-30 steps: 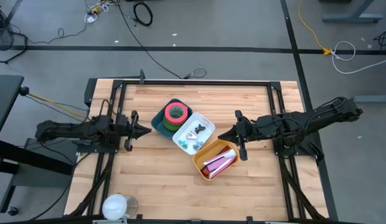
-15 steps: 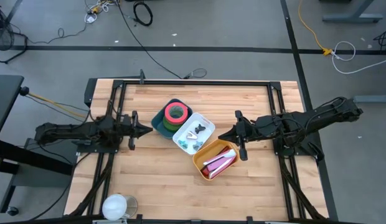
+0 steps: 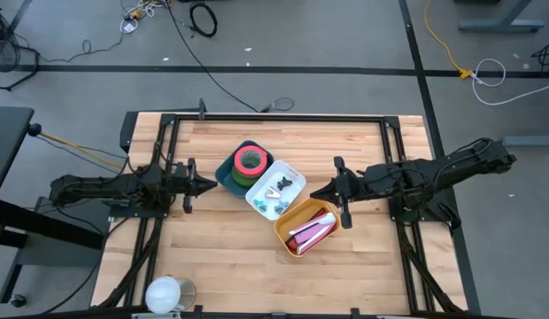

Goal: Pick and place Stapler, Stapler remover, tape
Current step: Return to Home Position

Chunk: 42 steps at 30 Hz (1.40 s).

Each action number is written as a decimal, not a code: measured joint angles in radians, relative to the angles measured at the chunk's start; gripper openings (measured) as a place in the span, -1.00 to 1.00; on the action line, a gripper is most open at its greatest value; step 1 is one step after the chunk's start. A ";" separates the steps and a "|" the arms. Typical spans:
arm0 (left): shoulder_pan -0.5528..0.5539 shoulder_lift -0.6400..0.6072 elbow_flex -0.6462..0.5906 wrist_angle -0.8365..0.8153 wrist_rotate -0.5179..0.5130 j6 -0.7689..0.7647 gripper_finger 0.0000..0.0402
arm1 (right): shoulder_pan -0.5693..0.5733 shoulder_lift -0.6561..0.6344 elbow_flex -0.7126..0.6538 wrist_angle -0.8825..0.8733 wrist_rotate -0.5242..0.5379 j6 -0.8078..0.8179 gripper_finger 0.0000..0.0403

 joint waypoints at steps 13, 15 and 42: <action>0.000 0.000 0.000 0.001 0.001 0.000 -0.90 | 0.000 0.000 0.000 0.095 0.000 0.013 -0.94; 0.000 0.000 0.000 0.001 0.001 0.000 -0.90 | 0.000 0.000 0.000 0.109 0.000 -0.005 -0.94; 0.000 0.000 -0.001 0.001 0.001 0.000 -0.90 | -0.150 -0.074 -0.292 0.489 -0.146 -0.113 -0.94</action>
